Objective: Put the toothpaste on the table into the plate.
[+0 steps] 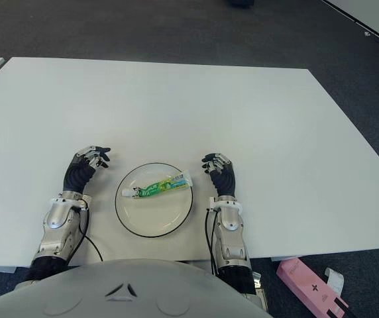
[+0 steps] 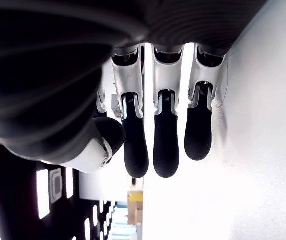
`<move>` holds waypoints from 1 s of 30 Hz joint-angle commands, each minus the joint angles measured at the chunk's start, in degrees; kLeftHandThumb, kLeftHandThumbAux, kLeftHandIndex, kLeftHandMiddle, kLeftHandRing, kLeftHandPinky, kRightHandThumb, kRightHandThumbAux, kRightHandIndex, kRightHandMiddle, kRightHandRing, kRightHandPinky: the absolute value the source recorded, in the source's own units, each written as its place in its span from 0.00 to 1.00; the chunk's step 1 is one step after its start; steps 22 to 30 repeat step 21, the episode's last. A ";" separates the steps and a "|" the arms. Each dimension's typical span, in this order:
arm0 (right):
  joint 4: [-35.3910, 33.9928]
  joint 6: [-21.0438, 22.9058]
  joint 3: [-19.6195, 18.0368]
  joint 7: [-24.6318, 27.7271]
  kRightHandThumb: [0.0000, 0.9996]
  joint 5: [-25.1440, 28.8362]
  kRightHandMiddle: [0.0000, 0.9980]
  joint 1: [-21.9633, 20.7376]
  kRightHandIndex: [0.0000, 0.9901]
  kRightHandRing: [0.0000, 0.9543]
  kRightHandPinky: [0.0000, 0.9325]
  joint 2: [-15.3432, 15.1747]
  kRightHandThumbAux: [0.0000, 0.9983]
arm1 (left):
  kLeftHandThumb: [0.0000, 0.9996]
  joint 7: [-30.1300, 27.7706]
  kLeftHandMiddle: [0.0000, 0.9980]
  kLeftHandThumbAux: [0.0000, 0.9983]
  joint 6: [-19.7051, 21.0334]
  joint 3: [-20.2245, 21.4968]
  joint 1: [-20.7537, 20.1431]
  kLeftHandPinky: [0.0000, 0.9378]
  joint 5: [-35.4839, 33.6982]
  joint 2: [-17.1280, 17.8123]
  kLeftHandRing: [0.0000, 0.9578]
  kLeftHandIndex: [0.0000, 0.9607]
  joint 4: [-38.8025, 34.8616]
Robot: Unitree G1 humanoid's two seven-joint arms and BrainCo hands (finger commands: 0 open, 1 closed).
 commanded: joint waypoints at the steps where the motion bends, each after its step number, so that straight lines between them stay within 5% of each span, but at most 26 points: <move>1: 2.56 4.57 0.10 -0.09 0.71 0.29 0.49 2.62 0.43 0.53 0.55 0.44 0.73 | 0.70 -0.82 0.56 0.72 3.15 -1.27 3.60 0.57 0.29 -1.43 0.57 0.45 2.64; 30: 2.63 3.84 0.33 -0.21 0.71 0.16 0.50 2.78 0.43 0.53 0.55 0.48 0.73 | 0.71 1.73 0.57 0.72 3.02 -0.78 4.86 0.57 0.80 -3.46 0.58 0.45 1.03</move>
